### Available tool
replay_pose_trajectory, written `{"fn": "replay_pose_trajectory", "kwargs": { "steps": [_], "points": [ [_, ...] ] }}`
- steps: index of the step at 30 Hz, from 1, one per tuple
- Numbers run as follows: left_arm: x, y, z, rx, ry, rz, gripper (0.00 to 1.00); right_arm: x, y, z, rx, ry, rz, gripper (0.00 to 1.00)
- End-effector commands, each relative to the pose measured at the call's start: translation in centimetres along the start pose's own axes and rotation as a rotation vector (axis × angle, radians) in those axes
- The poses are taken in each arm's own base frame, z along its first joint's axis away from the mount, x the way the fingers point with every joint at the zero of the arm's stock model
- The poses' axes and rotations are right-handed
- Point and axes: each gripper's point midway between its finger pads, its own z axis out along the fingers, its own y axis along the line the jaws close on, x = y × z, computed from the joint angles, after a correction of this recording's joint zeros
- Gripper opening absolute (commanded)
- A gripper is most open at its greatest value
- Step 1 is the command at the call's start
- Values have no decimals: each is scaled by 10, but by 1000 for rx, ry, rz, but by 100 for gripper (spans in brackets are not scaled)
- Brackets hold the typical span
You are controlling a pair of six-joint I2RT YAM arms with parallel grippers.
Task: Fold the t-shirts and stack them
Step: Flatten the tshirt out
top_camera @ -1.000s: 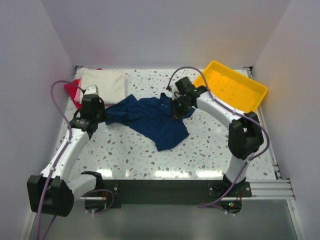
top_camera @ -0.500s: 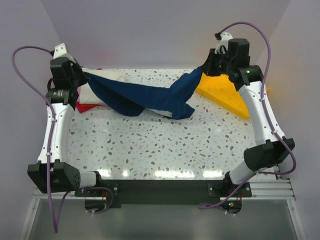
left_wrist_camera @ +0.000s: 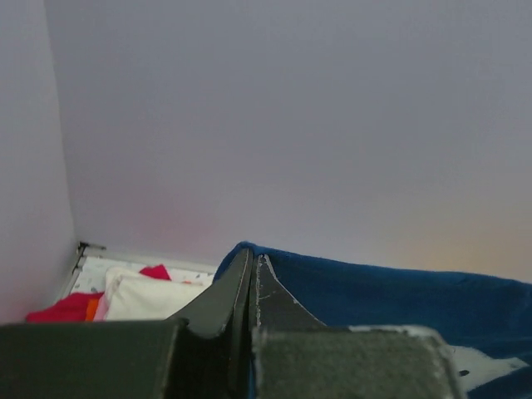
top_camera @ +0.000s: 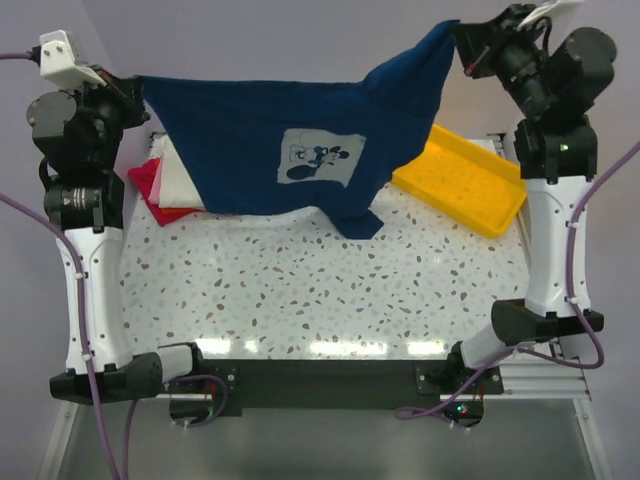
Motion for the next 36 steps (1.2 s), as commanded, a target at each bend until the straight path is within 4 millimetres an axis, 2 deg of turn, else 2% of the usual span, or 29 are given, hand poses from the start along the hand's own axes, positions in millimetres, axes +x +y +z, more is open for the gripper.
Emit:
{"fn": "replay_pose_trajectory", "kwargs": {
  "steps": [1,2,4,5,6,9,12,14,15,16,17,18,19,20,21,23,24,25,26,27,30,33,36],
  "points": [
    [-88,-46,-50,165,-253,117,0,-104,61,-52,-139,-291,-109,0],
    [-94,-49,-56,173,-266,137,0,-122,73,-68,-158,-340,-136,0],
    [-110,-59,-75,196,-303,161,0,-140,88,-85,-184,-392,-173,0],
    [-116,-62,-83,202,-318,174,0,-154,100,-102,-207,-431,-195,0],
    [-127,-67,-98,210,-347,183,0,-161,107,-111,-223,-454,-214,0],
    [-145,-76,-121,221,-393,195,0,-177,130,-139,-277,-507,-242,0],
    [-149,-82,-131,249,-398,159,0,-179,141,-144,-337,-512,-219,0],
    [-137,-87,-124,289,-359,127,0,-171,139,-132,-357,-484,-193,0],
    [-121,-83,-109,291,-309,108,0,-164,135,-123,-364,-459,-178,0],
    [-111,-84,-101,313,-272,98,0,-151,126,-102,-365,-412,-141,0],
    [-99,-83,-92,320,-236,81,0,-141,119,-89,-361,-378,-119,0],
    [-77,-76,-72,316,-171,63,0,-129,114,-77,-371,-335,-91,0],
    [-64,-77,-64,342,-129,53,0,-109,99,-50,-362,-279,-59,0],
    [-52,-75,-56,346,-95,45,0,-97,92,-37,-358,-244,-39,0],
    [-27,-66,-37,337,-30,27,0,-82,82,-22,-352,-202,-10,0],
    [-3,-58,-20,328,31,15,0,-42,58,14,-332,-111,39,0],
    [18,-50,-7,318,79,6,0,-28,49,24,-321,-77,56,0],
    [28,-46,-1,307,98,3,0,-15,41,34,-309,-48,69,0],
    [36,-41,4,294,117,0,0,8,26,52,-289,-2,92,0],
    [47,-35,12,276,143,-5,0,21,19,59,-276,28,102,0],
    [56,-25,22,238,161,2,0,46,2,77,-245,74,123,0],
    [54,-22,24,217,154,18,0,46,-2,82,-231,66,121,0],
    [43,-22,21,206,128,25,0,30,4,77,-238,35,107,0]
  ]
}}
